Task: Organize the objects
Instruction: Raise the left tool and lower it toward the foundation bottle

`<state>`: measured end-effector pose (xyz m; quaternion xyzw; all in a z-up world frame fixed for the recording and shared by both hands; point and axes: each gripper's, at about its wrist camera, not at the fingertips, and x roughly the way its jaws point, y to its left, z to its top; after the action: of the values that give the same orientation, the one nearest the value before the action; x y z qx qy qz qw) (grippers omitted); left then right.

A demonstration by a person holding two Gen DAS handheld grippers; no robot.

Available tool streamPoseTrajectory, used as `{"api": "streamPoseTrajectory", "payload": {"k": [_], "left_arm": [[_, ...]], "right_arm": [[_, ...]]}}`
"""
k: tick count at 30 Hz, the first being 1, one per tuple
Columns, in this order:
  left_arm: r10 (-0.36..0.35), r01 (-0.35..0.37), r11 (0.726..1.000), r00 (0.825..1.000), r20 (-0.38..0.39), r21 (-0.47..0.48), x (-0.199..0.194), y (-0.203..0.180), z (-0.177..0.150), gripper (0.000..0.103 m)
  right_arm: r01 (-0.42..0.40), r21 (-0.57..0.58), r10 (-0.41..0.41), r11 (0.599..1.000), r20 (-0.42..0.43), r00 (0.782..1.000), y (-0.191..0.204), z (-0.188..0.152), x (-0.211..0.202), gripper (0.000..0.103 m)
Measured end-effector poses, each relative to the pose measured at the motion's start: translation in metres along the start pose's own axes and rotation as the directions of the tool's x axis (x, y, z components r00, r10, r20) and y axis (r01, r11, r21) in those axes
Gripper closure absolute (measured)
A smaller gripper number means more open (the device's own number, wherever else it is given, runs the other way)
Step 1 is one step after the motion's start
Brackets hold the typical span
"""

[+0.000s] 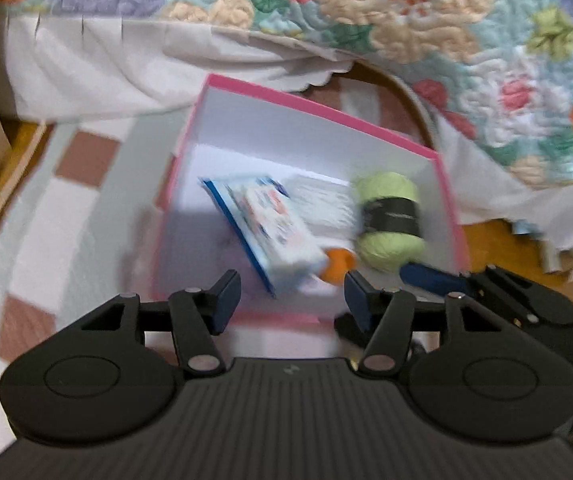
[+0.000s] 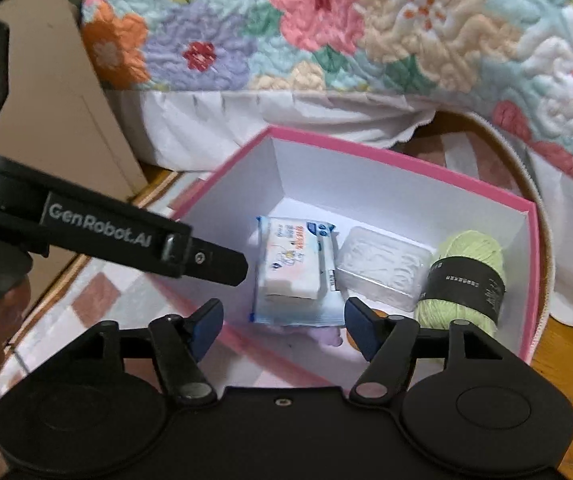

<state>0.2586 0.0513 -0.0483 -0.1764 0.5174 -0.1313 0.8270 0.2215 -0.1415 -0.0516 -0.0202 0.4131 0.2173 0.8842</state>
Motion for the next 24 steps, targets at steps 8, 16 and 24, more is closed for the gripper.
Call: {"api": "streamPoseTrajectory", "payload": {"k": [8,16,24], "left_arm": [[-0.006,0.007,0.997,1.000,-0.012,0.077,-0.056,-0.019,-0.012,0.044],[0.002,0.008,0.985,0.998,-0.058,0.172,-0.086,-0.023,-0.035,0.042],[0.030,-0.013,0.978,0.996,-0.082,0.210,-0.098,-0.017,-0.070,0.042]], "right_arm": [[0.037,-0.061,-0.034,0.997,0.050,0.998,0.005,-0.001,-0.069,0.028],[0.045,-0.082,-0.050,0.996,-0.064,0.997,0.020,-0.010,-0.105,0.026],[0.016,-0.099,-0.026,0.995,-0.099,0.995,0.042,-0.033,-0.130,0.022]]}}
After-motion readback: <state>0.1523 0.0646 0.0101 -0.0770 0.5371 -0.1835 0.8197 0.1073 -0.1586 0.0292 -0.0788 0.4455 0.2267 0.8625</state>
